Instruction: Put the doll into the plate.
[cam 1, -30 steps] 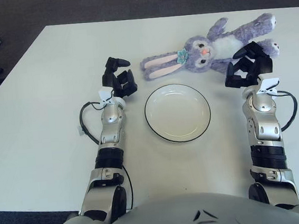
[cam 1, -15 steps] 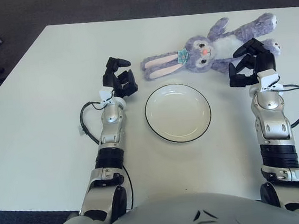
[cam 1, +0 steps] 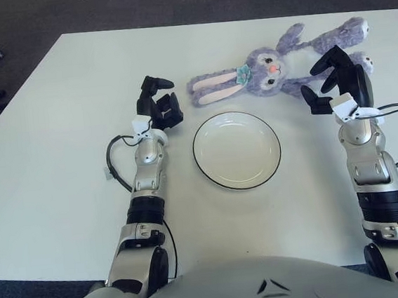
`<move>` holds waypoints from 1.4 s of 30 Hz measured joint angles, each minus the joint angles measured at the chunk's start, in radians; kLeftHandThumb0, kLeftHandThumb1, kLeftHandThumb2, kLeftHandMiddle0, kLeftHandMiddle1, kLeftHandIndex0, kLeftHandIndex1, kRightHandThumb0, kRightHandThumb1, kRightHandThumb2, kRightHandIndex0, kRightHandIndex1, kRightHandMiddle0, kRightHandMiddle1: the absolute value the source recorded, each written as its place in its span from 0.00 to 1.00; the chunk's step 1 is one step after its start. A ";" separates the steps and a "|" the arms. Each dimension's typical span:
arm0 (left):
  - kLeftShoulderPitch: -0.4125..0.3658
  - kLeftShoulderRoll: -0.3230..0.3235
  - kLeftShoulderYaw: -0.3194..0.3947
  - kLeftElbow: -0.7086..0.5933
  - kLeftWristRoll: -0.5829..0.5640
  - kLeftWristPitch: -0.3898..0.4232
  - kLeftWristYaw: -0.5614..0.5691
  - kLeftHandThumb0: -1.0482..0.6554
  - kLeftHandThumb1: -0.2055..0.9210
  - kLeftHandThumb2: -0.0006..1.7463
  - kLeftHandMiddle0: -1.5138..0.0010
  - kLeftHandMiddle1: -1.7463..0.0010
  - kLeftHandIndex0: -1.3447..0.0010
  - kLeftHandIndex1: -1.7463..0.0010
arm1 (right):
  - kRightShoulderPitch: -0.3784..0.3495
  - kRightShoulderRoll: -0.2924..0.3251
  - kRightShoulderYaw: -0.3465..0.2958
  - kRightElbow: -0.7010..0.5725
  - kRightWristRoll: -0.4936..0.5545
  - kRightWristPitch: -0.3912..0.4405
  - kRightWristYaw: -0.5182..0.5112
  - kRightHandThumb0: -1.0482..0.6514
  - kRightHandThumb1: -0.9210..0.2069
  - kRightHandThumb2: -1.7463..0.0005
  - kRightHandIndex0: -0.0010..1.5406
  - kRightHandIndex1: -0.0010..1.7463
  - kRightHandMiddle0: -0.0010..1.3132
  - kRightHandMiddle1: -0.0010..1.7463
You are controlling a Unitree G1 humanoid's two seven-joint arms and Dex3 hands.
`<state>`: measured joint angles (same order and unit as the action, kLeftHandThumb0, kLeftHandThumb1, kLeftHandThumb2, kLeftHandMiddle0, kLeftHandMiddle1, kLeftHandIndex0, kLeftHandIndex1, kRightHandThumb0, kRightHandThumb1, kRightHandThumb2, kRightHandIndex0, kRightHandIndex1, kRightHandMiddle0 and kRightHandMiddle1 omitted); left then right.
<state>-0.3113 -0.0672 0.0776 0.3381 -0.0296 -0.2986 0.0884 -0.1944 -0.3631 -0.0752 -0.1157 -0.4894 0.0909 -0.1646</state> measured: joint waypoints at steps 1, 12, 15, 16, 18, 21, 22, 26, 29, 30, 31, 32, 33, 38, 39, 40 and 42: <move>0.000 0.000 0.000 0.000 0.000 0.000 0.000 0.37 0.63 0.62 0.33 0.00 0.65 0.00 | -0.001 -0.008 0.006 0.009 -0.019 -0.008 -0.010 0.61 0.33 0.44 0.33 0.89 0.21 1.00; 0.002 0.000 -0.001 -0.001 -0.002 0.001 -0.009 0.37 0.62 0.63 0.32 0.00 0.65 0.00 | -0.034 -0.132 0.078 0.101 -0.215 -0.087 -0.080 0.42 0.30 0.52 0.16 0.77 0.04 0.85; 0.003 0.001 -0.002 -0.001 -0.002 0.001 -0.015 0.36 0.62 0.63 0.32 0.00 0.64 0.00 | -0.049 -0.173 0.104 0.119 -0.265 -0.096 -0.076 0.35 0.39 0.47 0.13 0.71 0.01 0.79; 0.004 0.001 -0.002 0.000 -0.002 0.001 -0.018 0.36 0.62 0.63 0.32 0.00 0.64 0.00 | -0.056 -0.185 0.110 0.123 -0.281 -0.098 -0.076 0.34 0.40 0.47 0.12 0.70 0.01 0.78; 0.004 0.001 -0.003 0.000 -0.002 0.000 -0.021 0.36 0.61 0.63 0.31 0.00 0.64 0.00 | -0.068 -0.203 0.120 0.130 -0.305 -0.103 -0.076 0.32 0.44 0.46 0.10 0.64 0.00 0.74; 0.005 0.001 -0.003 0.001 -0.002 0.000 -0.025 0.36 0.61 0.63 0.31 0.00 0.64 0.00 | -0.086 -0.223 0.131 0.142 -0.328 -0.106 -0.073 0.30 0.46 0.46 0.08 0.59 0.00 0.71; 0.005 0.001 -0.003 0.002 -0.002 0.000 -0.025 0.36 0.61 0.63 0.31 0.00 0.64 0.00 | -0.096 -0.230 0.138 0.151 -0.337 -0.105 -0.068 0.30 0.47 0.46 0.07 0.55 0.00 0.69; 0.005 0.002 -0.004 0.007 -0.001 -0.004 -0.026 0.36 0.61 0.63 0.32 0.00 0.64 0.00 | -0.131 -0.264 0.161 0.182 -0.375 -0.100 -0.033 0.27 0.48 0.47 0.05 0.45 0.00 0.62; 0.004 0.001 -0.004 0.011 -0.001 -0.011 -0.026 0.36 0.61 0.63 0.32 0.00 0.64 0.00 | -0.150 -0.288 0.176 0.198 -0.407 -0.089 -0.013 0.26 0.48 0.49 0.04 0.40 0.00 0.58; 0.004 0.001 -0.004 0.011 -0.001 -0.013 -0.026 0.36 0.61 0.63 0.32 0.00 0.64 0.00 | -0.158 -0.298 0.184 0.204 -0.420 -0.086 -0.006 0.25 0.48 0.49 0.03 0.38 0.00 0.56; 0.004 0.001 -0.004 0.012 -0.001 -0.013 -0.026 0.36 0.61 0.63 0.32 0.00 0.64 0.00 | -0.163 -0.304 0.189 0.208 -0.431 -0.085 0.000 0.25 0.48 0.50 0.03 0.36 0.00 0.55; 0.004 0.001 -0.004 0.012 0.000 -0.013 -0.026 0.36 0.61 0.63 0.32 0.00 0.64 0.00 | -0.169 -0.313 0.194 0.214 -0.441 -0.086 0.004 0.24 0.48 0.50 0.03 0.36 0.00 0.54; 0.004 0.000 -0.004 0.012 0.000 -0.013 -0.026 0.36 0.61 0.63 0.32 0.00 0.64 0.00 | -0.176 -0.323 0.201 0.220 -0.449 -0.087 0.011 0.24 0.47 0.51 0.03 0.34 0.00 0.52; 0.004 -0.001 -0.006 0.014 0.002 -0.013 -0.025 0.36 0.61 0.63 0.32 0.00 0.64 0.00 | -0.200 -0.356 0.220 0.237 -0.475 -0.092 0.029 0.21 0.44 0.53 0.02 0.29 0.00 0.49; 0.004 -0.001 -0.007 0.014 0.003 -0.013 -0.025 0.36 0.61 0.63 0.32 0.00 0.64 0.00 | -0.207 -0.364 0.225 0.243 -0.480 -0.098 0.030 0.20 0.43 0.54 0.02 0.28 0.00 0.48; 0.004 -0.001 -0.007 0.015 0.004 -0.013 -0.025 0.36 0.61 0.63 0.32 0.00 0.64 0.00 | -0.212 -0.369 0.229 0.248 -0.482 -0.102 0.031 0.19 0.42 0.55 0.02 0.28 0.00 0.47; 0.004 -0.001 -0.008 0.015 0.004 -0.013 -0.025 0.36 0.62 0.63 0.32 0.00 0.64 0.00 | -0.226 -0.384 0.236 0.262 -0.488 -0.113 0.038 0.17 0.39 0.57 0.03 0.26 0.00 0.47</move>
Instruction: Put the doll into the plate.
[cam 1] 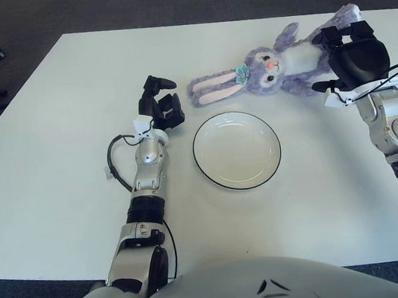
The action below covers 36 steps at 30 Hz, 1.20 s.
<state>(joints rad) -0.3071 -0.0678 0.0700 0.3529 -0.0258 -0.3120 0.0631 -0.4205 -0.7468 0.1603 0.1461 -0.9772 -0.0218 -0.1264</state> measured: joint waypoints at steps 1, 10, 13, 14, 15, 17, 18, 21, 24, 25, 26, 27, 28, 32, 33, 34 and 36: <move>0.000 0.000 0.000 0.000 0.000 0.000 0.000 0.36 0.62 0.63 0.32 0.00 0.65 0.00 | -0.007 -0.007 0.003 0.006 -0.003 -0.003 0.006 0.16 0.38 0.58 0.03 0.26 0.00 0.47; 0.000 0.000 -0.003 0.000 0.000 0.000 0.000 0.37 0.62 0.63 0.31 0.00 0.65 0.00 | -0.055 -0.060 0.023 0.034 -0.022 -0.030 0.047 0.14 0.34 0.62 0.02 0.22 0.00 0.44; 0.000 0.000 -0.004 0.000 0.000 0.000 0.000 0.37 0.62 0.63 0.31 0.00 0.65 0.00 | -0.067 -0.069 0.030 0.035 -0.024 -0.042 0.062 0.14 0.34 0.62 0.02 0.21 0.00 0.42; 0.001 0.000 -0.005 0.000 0.000 0.000 0.000 0.37 0.62 0.63 0.31 0.00 0.65 0.00 | -0.071 -0.071 0.033 0.035 -0.026 -0.045 0.068 0.14 0.34 0.62 0.02 0.20 0.00 0.41; 0.001 0.000 -0.006 0.000 0.000 0.000 0.000 0.37 0.62 0.63 0.31 0.00 0.65 0.00 | -0.074 -0.074 0.035 0.035 -0.026 -0.048 0.074 0.14 0.34 0.62 0.01 0.20 0.00 0.40; 0.001 0.000 -0.007 0.000 0.000 0.000 0.000 0.37 0.62 0.63 0.31 0.00 0.65 0.00 | -0.079 -0.080 0.042 0.034 -0.034 -0.050 0.090 0.14 0.34 0.62 0.01 0.19 0.00 0.39; 0.001 0.001 -0.007 0.000 0.000 0.000 0.000 0.37 0.62 0.63 0.31 0.00 0.65 0.00 | -0.082 -0.086 0.047 0.034 -0.039 -0.052 0.100 0.14 0.34 0.62 0.01 0.18 0.00 0.38; 0.001 0.001 -0.008 0.000 0.000 0.000 0.000 0.37 0.62 0.63 0.31 0.00 0.65 0.00 | -0.088 -0.100 0.059 0.034 -0.060 -0.055 0.119 0.15 0.34 0.62 0.01 0.17 0.00 0.36; 0.001 0.001 -0.009 0.000 0.000 0.000 0.000 0.36 0.62 0.63 0.30 0.00 0.65 0.00 | -0.096 -0.111 0.068 0.033 -0.076 -0.058 0.139 0.16 0.35 0.61 0.03 0.15 0.00 0.32; 0.001 0.001 -0.009 0.000 0.000 0.000 0.000 0.36 0.62 0.63 0.30 0.00 0.64 0.00 | -0.099 -0.115 0.070 0.032 -0.078 -0.060 0.145 0.16 0.35 0.61 0.03 0.14 0.00 0.32; 0.001 0.001 -0.010 0.000 0.000 0.000 0.000 0.36 0.61 0.63 0.30 0.00 0.64 0.00 | -0.101 -0.119 0.070 0.030 -0.080 -0.063 0.149 0.16 0.35 0.61 0.03 0.14 0.00 0.31; 0.001 0.001 -0.010 0.000 0.000 0.000 0.000 0.36 0.61 0.63 0.30 0.00 0.64 0.00 | -0.102 -0.124 0.071 0.027 -0.081 -0.067 0.153 0.16 0.35 0.61 0.04 0.14 0.00 0.31; 0.001 0.001 -0.010 0.000 0.000 0.000 0.000 0.36 0.61 0.63 0.30 0.00 0.64 0.00 | -0.103 -0.129 0.071 0.022 -0.082 -0.069 0.157 0.16 0.35 0.61 0.04 0.13 0.00 0.30; 0.001 0.001 -0.011 0.001 0.000 0.000 0.000 0.36 0.61 0.63 0.30 0.00 0.64 0.00 | -0.106 -0.142 0.071 0.005 -0.084 -0.078 0.159 0.16 0.36 0.61 0.04 0.12 0.00 0.29; 0.001 0.001 -0.011 0.001 0.000 0.000 0.000 0.36 0.61 0.63 0.31 0.00 0.64 0.00 | -0.106 -0.144 0.071 0.001 -0.085 -0.078 0.162 0.16 0.36 0.61 0.04 0.12 0.00 0.28; 0.001 0.001 -0.011 0.002 0.000 0.000 0.000 0.36 0.61 0.63 0.31 0.00 0.64 0.00 | -0.106 -0.145 0.071 -0.004 -0.087 -0.078 0.168 0.16 0.36 0.61 0.04 0.11 0.00 0.27; 0.001 0.001 -0.012 0.004 0.000 0.000 0.000 0.36 0.61 0.63 0.31 0.00 0.64 0.00 | -0.106 -0.147 0.071 -0.012 -0.093 -0.078 0.177 0.16 0.36 0.60 0.04 0.11 0.00 0.26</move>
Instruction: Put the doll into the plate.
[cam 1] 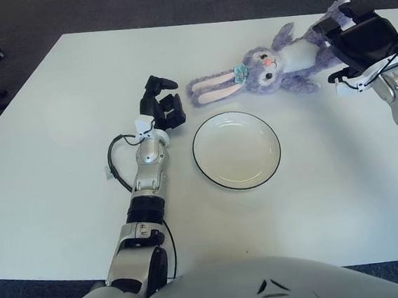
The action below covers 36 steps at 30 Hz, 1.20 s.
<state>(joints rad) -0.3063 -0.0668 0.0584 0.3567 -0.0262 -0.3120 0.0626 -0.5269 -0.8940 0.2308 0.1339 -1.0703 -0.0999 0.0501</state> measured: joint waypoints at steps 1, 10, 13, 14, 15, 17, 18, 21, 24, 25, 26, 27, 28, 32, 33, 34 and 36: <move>0.000 0.000 0.000 0.001 0.000 0.000 0.000 0.36 0.61 0.63 0.31 0.00 0.64 0.00 | 0.000 0.000 0.000 -0.004 -0.003 0.000 0.003 0.16 0.36 0.60 0.04 0.10 0.00 0.25; -0.005 0.000 0.002 0.014 -0.006 -0.007 -0.018 0.37 0.62 0.63 0.30 0.00 0.65 0.00 | 0.000 -0.005 0.000 -0.050 -0.018 -0.007 0.026 0.17 0.39 0.59 0.05 0.09 0.00 0.24; -0.006 -0.001 0.004 0.018 -0.011 -0.010 -0.024 0.37 0.62 0.63 0.30 0.00 0.65 0.00 | 0.000 -0.012 0.000 -0.060 -0.018 -0.015 0.026 0.19 0.41 0.58 0.06 0.08 0.00 0.24; -0.006 -0.001 0.004 0.020 -0.014 -0.012 -0.027 0.37 0.62 0.63 0.30 0.00 0.65 0.00 | 0.001 -0.016 0.000 -0.064 -0.018 -0.018 0.027 0.19 0.42 0.57 0.06 0.08 0.00 0.24; -0.006 -0.001 0.005 0.021 -0.016 -0.013 -0.030 0.37 0.62 0.63 0.30 0.00 0.65 0.00 | 0.001 -0.019 0.000 -0.068 -0.018 -0.020 0.027 0.20 0.42 0.57 0.06 0.08 0.00 0.24; -0.007 -0.001 0.005 0.024 -0.021 -0.015 -0.034 0.37 0.62 0.63 0.30 0.00 0.65 0.00 | 0.001 -0.024 -0.003 -0.074 -0.018 -0.024 0.029 0.20 0.43 0.56 0.07 0.08 0.00 0.25; -0.007 -0.001 0.005 0.027 -0.025 -0.018 -0.038 0.37 0.62 0.63 0.30 0.00 0.65 0.00 | 0.003 -0.026 -0.007 -0.082 -0.016 -0.025 0.036 0.21 0.44 0.56 0.07 0.07 0.00 0.25; -0.009 -0.001 0.007 0.032 -0.030 -0.023 -0.046 0.37 0.62 0.63 0.30 0.00 0.65 0.00 | 0.008 -0.033 -0.012 -0.105 -0.008 -0.029 0.051 0.21 0.44 0.55 0.07 0.07 0.00 0.25; -0.012 -0.001 0.007 0.040 -0.034 -0.029 -0.051 0.37 0.62 0.63 0.30 0.00 0.65 0.00 | 0.008 -0.033 -0.015 -0.119 -0.007 -0.031 0.065 0.21 0.44 0.55 0.07 0.06 0.00 0.24; -0.013 -0.001 0.007 0.042 -0.035 -0.032 -0.051 0.37 0.62 0.63 0.31 0.00 0.65 0.00 | 0.008 -0.033 -0.015 -0.123 -0.007 -0.031 0.071 0.21 0.44 0.55 0.07 0.06 0.00 0.23; -0.014 -0.001 0.007 0.044 -0.036 -0.035 -0.052 0.37 0.62 0.63 0.31 0.00 0.65 0.00 | 0.008 -0.033 -0.016 -0.126 -0.007 -0.031 0.078 0.21 0.44 0.55 0.06 0.06 0.00 0.23; -0.015 -0.001 0.007 0.046 -0.036 -0.038 -0.052 0.37 0.62 0.63 0.31 0.00 0.65 0.00 | 0.008 -0.033 -0.016 -0.131 -0.007 -0.031 0.088 0.22 0.44 0.55 0.06 0.06 0.00 0.23; -0.016 -0.001 0.008 0.048 -0.036 -0.039 -0.053 0.37 0.62 0.63 0.31 0.00 0.65 0.00 | 0.008 -0.033 -0.016 -0.134 -0.007 -0.031 0.097 0.22 0.44 0.55 0.06 0.06 0.00 0.23; -0.020 -0.002 0.007 0.057 -0.036 -0.042 -0.054 0.37 0.62 0.63 0.31 0.00 0.65 0.00 | 0.008 -0.033 -0.016 -0.140 -0.007 -0.031 0.128 0.22 0.44 0.54 0.06 0.05 0.00 0.26; -0.022 -0.002 0.007 0.060 -0.036 -0.043 -0.054 0.37 0.62 0.63 0.31 0.00 0.65 0.00 | 0.008 -0.033 -0.016 -0.140 -0.007 -0.032 0.136 0.22 0.44 0.54 0.06 0.05 0.00 0.26; -0.023 -0.002 0.007 0.063 -0.036 -0.046 -0.054 0.37 0.62 0.63 0.31 0.00 0.65 0.00 | 0.007 -0.033 -0.015 -0.140 -0.007 -0.032 0.142 0.22 0.44 0.54 0.06 0.05 0.00 0.27; -0.026 -0.003 0.007 0.068 -0.036 -0.052 -0.053 0.37 0.63 0.62 0.32 0.00 0.65 0.00 | 0.006 -0.033 -0.014 -0.140 -0.007 -0.034 0.155 0.22 0.44 0.54 0.05 0.05 0.00 0.28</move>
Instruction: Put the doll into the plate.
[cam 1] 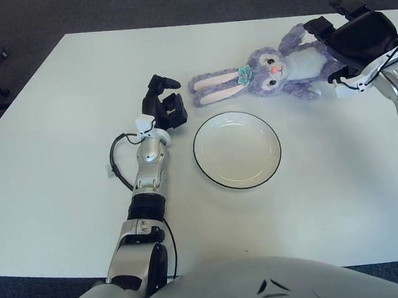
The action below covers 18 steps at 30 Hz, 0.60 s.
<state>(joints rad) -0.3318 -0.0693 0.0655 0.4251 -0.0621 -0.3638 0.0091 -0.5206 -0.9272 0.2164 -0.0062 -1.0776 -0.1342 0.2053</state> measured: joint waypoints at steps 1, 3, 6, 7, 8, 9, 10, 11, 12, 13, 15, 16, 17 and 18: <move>-0.001 0.000 0.000 0.002 0.000 -0.002 0.000 0.37 0.63 0.62 0.32 0.00 0.65 0.00 | -0.002 0.000 0.001 0.000 0.000 -0.001 0.007 0.21 0.44 0.54 0.05 0.04 0.00 0.29; -0.003 -0.001 0.000 0.007 0.001 -0.007 0.000 0.37 0.63 0.62 0.32 0.00 0.65 0.00 | -0.007 0.001 0.006 0.004 0.000 -0.003 0.024 0.21 0.44 0.54 0.05 0.04 0.00 0.29; -0.004 -0.002 0.000 0.010 0.002 -0.012 0.001 0.37 0.63 0.62 0.32 0.00 0.65 0.00 | -0.012 0.005 0.010 0.012 0.000 -0.004 0.052 0.20 0.44 0.54 0.04 0.04 0.00 0.29; -0.005 -0.002 -0.001 0.011 0.002 -0.014 0.001 0.37 0.63 0.62 0.32 0.00 0.65 0.00 | -0.013 0.008 0.011 0.017 0.000 -0.003 0.060 0.20 0.44 0.54 0.04 0.04 0.00 0.29; -0.005 -0.002 -0.001 0.012 0.002 -0.017 0.001 0.37 0.63 0.62 0.31 0.00 0.65 0.00 | -0.016 0.012 0.013 0.024 -0.001 -0.001 0.070 0.20 0.44 0.54 0.04 0.04 0.00 0.29; -0.006 -0.003 0.000 0.013 0.002 -0.019 0.001 0.37 0.63 0.62 0.31 0.00 0.65 0.00 | -0.017 0.016 0.015 0.029 -0.001 0.002 0.076 0.19 0.44 0.55 0.04 0.03 0.00 0.29; -0.006 -0.003 0.000 0.014 0.002 -0.022 0.001 0.37 0.63 0.62 0.31 0.00 0.65 0.00 | -0.019 0.020 0.018 0.036 -0.003 0.006 0.080 0.19 0.44 0.55 0.04 0.03 0.00 0.29; -0.007 -0.003 0.000 0.015 0.002 -0.025 0.001 0.37 0.63 0.62 0.31 0.00 0.65 0.00 | -0.019 0.025 0.020 0.044 -0.003 0.011 0.083 0.19 0.43 0.55 0.04 0.03 0.00 0.28; -0.008 -0.004 0.000 0.017 0.002 -0.028 0.001 0.37 0.63 0.62 0.31 0.00 0.65 0.00 | -0.019 0.029 0.021 0.048 -0.003 0.015 0.088 0.19 0.43 0.55 0.04 0.03 0.00 0.28; -0.008 -0.004 0.000 0.019 0.002 -0.032 0.002 0.37 0.63 0.62 0.31 0.00 0.66 0.00 | -0.019 0.034 0.022 0.051 -0.003 0.019 0.093 0.18 0.43 0.55 0.03 0.03 0.00 0.27; -0.010 -0.004 0.000 0.022 0.002 -0.037 0.002 0.37 0.63 0.62 0.31 0.00 0.66 0.00 | -0.019 0.041 0.023 0.055 -0.003 0.026 0.100 0.18 0.42 0.55 0.03 0.03 0.00 0.26; -0.010 -0.005 -0.001 0.023 0.003 -0.040 0.003 0.37 0.63 0.62 0.30 0.00 0.66 0.00 | -0.020 0.046 0.023 0.059 -0.003 0.031 0.101 0.18 0.42 0.56 0.03 0.02 0.00 0.25; -0.011 -0.005 -0.001 0.025 0.004 -0.041 0.004 0.37 0.64 0.62 0.30 0.00 0.66 0.00 | -0.023 0.052 0.023 0.065 -0.003 0.035 0.101 0.18 0.41 0.56 0.02 0.02 0.00 0.23; -0.012 -0.005 -0.001 0.026 0.005 -0.042 0.005 0.37 0.64 0.61 0.30 0.00 0.66 0.00 | -0.026 0.057 0.025 0.072 -0.003 0.040 0.102 0.18 0.41 0.56 0.02 0.02 0.00 0.23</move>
<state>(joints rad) -0.3433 -0.0747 0.0646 0.4516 -0.0572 -0.4054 0.0144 -0.5468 -0.8702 0.2411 0.0660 -1.0805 -0.0946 0.3071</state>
